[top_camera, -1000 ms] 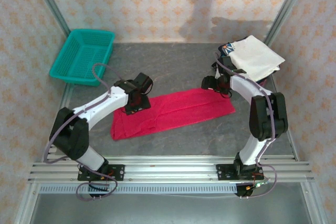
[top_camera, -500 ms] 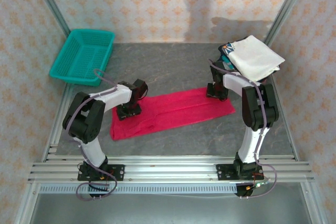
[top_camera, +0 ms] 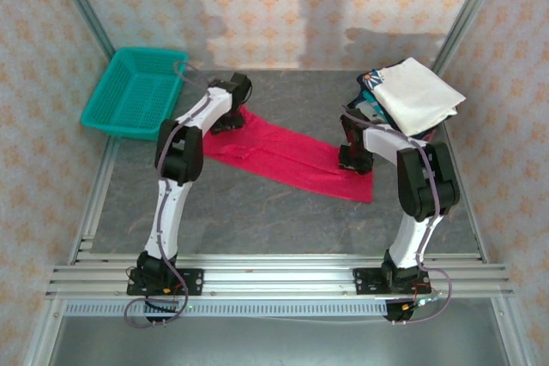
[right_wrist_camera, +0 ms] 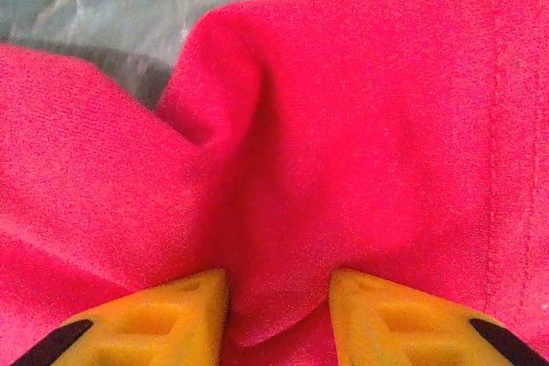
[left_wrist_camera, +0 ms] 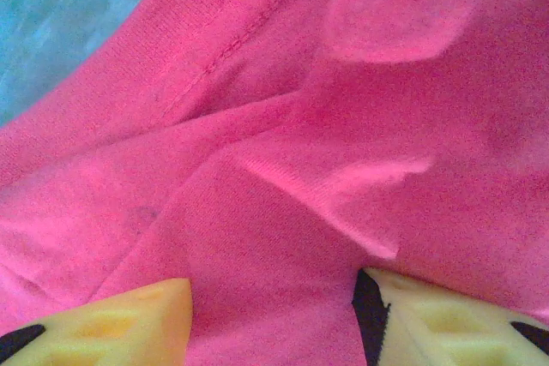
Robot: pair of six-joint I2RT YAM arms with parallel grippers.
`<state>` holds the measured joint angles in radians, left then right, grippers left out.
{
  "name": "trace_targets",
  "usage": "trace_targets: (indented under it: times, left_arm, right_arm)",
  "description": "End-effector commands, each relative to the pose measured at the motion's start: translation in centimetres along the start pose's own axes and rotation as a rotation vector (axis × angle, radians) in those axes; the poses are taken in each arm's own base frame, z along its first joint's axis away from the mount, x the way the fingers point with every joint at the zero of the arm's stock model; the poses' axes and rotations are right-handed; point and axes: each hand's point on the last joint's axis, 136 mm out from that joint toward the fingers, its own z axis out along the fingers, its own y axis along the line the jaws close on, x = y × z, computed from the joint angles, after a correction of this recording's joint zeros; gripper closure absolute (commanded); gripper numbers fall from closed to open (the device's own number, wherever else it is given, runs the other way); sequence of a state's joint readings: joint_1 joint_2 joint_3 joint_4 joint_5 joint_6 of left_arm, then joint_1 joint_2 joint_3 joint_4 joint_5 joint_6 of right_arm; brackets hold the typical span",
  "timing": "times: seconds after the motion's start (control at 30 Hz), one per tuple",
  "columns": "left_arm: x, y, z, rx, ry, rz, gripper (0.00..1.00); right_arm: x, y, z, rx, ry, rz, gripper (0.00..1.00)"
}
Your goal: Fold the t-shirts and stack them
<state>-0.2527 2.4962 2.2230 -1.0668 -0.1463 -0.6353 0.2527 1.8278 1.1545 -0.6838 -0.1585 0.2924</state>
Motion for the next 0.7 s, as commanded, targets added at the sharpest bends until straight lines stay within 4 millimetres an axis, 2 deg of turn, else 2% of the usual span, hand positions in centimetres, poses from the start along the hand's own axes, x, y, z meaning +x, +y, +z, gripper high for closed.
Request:
trace_targets:
  times: [0.0, 0.2, 0.43, 0.57, 0.67]
  left_arm:
    - [-1.0, 1.1, 1.5, -0.045, 0.059, 0.044, 0.46]
    - [-3.7, -1.9, 5.0, 0.147, 0.052, -0.029, 0.46]
    - [-7.3, -5.4, 6.8, 0.369, -0.004, -0.086, 0.44]
    - [-7.9, -6.2, 7.8, 0.428, -0.009, -0.116, 0.45]
    - [-7.8, -6.8, 8.4, 0.452, -0.001, -0.121, 0.45]
  right_arm:
    - [7.2, 0.3, 1.5, 0.006, 0.246, 0.073, 0.63]
    - [12.7, 5.0, 1.6, -0.052, 0.345, 0.130, 0.64]
    - [18.5, 11.8, 2.3, -0.169, 0.378, 0.306, 0.63]
    - [21.2, 15.8, 2.1, -0.249, 0.370, 0.369, 0.63]
    - [22.7, 17.2, 1.5, -0.248, 0.382, 0.353, 0.63]
